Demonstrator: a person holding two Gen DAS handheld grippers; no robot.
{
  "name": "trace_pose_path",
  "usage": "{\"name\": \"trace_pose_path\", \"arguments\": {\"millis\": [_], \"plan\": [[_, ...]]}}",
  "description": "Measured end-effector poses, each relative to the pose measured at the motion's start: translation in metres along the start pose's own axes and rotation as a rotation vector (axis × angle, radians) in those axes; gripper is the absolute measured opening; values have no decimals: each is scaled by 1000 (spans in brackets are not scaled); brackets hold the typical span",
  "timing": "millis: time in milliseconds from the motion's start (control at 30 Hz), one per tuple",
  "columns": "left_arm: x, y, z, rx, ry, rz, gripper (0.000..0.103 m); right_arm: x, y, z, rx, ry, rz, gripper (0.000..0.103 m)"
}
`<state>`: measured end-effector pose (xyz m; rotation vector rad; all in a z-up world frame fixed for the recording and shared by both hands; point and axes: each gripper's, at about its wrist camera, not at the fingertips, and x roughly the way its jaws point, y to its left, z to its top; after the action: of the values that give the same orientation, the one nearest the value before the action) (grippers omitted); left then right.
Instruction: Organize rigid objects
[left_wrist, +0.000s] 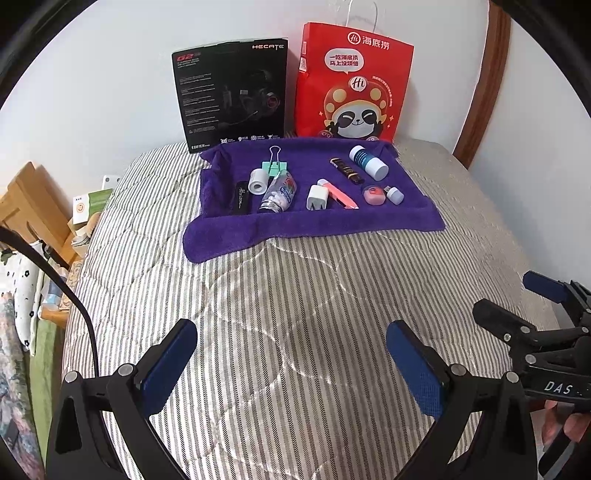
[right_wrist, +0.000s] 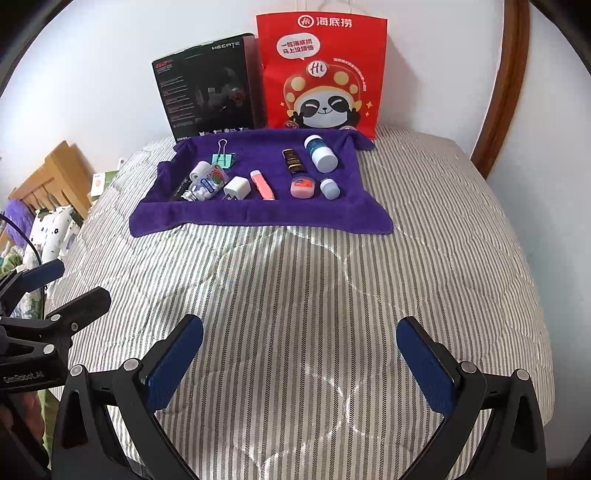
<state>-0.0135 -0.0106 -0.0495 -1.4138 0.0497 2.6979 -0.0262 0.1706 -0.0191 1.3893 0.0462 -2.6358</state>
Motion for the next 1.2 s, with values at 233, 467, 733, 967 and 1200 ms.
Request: {"name": "trace_pose_path", "arguments": {"millis": [233, 467, 733, 967, 1200], "plan": [[-1, 0, -2, 4, 8, 8, 103, -3, 1, -1, -4, -4, -4, 103], [0, -1, -4, 11, 16, 17, 103, -4, 0, -3, -5, -5, -4, 103], [1, -3, -5, 12, 20, 15, 103, -7, 2, -3, -7, -12, -11, 103], [2, -4, -5, 16, 28, 14, 103, -10, 2, -2, -11, -16, -12, 103], [3, -2, -5, 15, 30, 15, 103, -11, 3, -2, -11, -17, -12, 103]]}}
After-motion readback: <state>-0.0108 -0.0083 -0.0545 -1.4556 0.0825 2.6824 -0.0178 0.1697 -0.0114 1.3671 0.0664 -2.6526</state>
